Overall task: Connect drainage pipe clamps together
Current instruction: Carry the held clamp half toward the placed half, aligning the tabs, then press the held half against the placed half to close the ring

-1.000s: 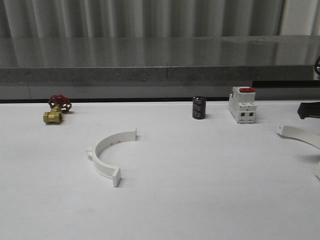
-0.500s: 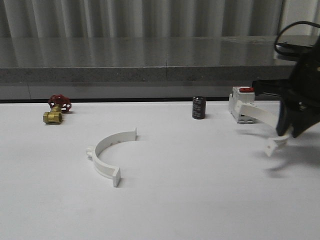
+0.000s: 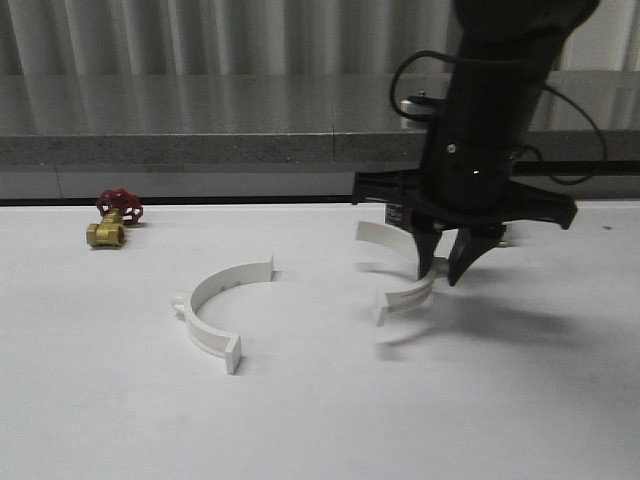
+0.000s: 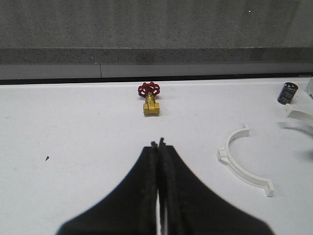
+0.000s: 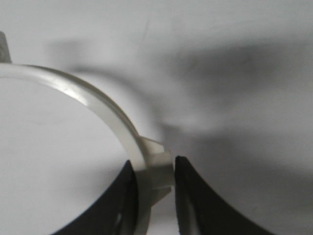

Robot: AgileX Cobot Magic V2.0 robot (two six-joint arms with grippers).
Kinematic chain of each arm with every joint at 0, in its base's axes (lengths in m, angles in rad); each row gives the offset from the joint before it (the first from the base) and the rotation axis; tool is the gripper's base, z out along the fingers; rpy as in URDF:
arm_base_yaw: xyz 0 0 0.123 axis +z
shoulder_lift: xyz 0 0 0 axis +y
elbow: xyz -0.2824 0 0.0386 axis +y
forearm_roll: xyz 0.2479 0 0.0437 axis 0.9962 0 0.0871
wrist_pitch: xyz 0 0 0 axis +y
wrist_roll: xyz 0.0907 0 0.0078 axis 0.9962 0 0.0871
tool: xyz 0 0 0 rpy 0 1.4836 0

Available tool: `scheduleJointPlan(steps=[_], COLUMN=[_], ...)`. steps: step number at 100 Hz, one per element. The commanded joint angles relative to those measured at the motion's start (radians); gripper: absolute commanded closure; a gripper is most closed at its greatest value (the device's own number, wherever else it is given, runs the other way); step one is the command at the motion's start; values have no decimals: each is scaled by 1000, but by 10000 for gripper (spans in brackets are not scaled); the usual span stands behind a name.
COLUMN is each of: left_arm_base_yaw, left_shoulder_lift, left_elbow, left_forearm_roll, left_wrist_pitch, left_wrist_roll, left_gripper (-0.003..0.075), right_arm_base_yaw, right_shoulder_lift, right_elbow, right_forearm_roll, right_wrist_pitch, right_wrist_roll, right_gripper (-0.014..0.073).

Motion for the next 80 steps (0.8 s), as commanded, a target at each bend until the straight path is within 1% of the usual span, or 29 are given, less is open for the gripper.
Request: scheduleJointPlan(steps=[1,20,48,80], left_arm_base_yaw=[3,3,3,3], left_shoulder_lift=[8,8,8,8], left_elbow=[-25,-25,-25,-25], left_forearm_roll=[-4,-4,-4,-4], left_wrist_pitch=[-70,-70,-70,-70], left_wrist_roll=[-4,-4,-4,-4], left_gripper=[740,740,740,740], right_arm_base_yaw=[40,112,174,192], right_shoulder_lift=[-21,29,90,124], right_elbow=[-57,-123,-188,-206], right_forearm_roll=[-72,-78,-85,-92], right_wrist_pitch=[0,13,34,47], right_wrist_roll=[85,121,160,198], right_gripper=[580,580,580,579])
